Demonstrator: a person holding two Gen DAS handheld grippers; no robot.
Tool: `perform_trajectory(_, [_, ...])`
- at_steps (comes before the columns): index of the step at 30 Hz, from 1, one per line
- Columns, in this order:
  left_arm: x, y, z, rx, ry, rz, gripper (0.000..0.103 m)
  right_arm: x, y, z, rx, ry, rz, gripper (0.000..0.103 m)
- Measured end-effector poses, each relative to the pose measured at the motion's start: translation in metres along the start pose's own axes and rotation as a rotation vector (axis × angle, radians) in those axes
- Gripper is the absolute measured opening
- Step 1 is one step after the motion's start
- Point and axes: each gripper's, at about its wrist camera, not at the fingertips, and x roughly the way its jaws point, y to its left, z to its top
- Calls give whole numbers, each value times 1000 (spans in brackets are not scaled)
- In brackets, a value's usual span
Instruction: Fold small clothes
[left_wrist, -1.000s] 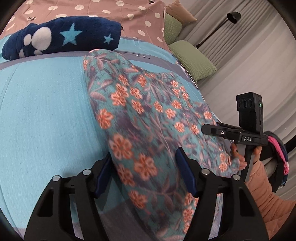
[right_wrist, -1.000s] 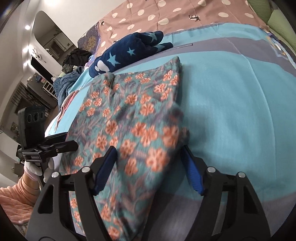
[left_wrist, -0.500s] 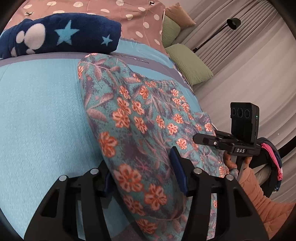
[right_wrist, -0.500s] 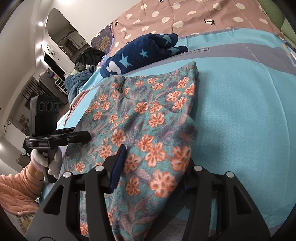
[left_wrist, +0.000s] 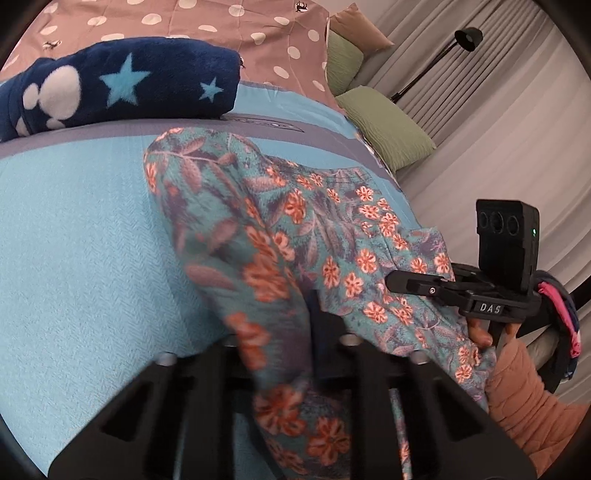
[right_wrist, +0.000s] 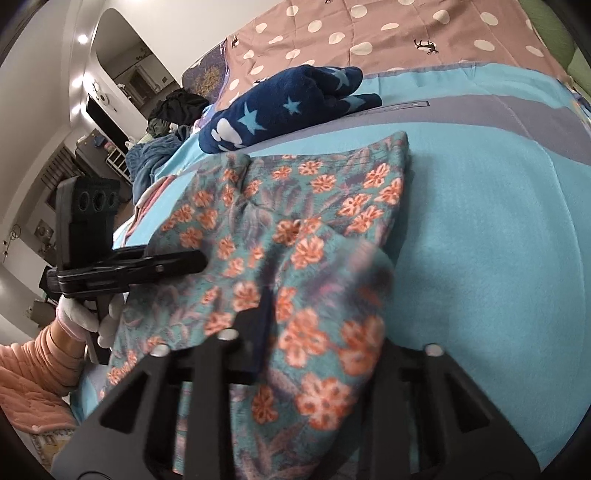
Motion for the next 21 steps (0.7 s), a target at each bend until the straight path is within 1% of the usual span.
perform_trajectory(2, [-3,-5,0,19,-13,15,13,-7,10,-3,-25,-29,-44,22])
perform_trajectory(5, [-14,-26,1,96,-45,60,12,-27,26,-5,-48,-93,-74,21])
perform_trajectory(7, [-24,-39,2,131,-69,70,12,-43,37,-7,-64,-135,-80,20])
perform_trajectory(11, [-52,-69,5,199,-126,73,11,-75,60,-15,-108,-214,-128,20])
perform_trajectory(17, [-76,-115,21,299,-178,74,11,-120,64,-17,-67,-330,-141,19])
perform_trajectory(19, [-78,-130,30,340,-194,82,11,-136,63,-12,-55,-376,-155,19])
perform_trajectory(21, [-79,-146,44,384,-213,96,11,-147,63,-2,-58,-401,-169,19])
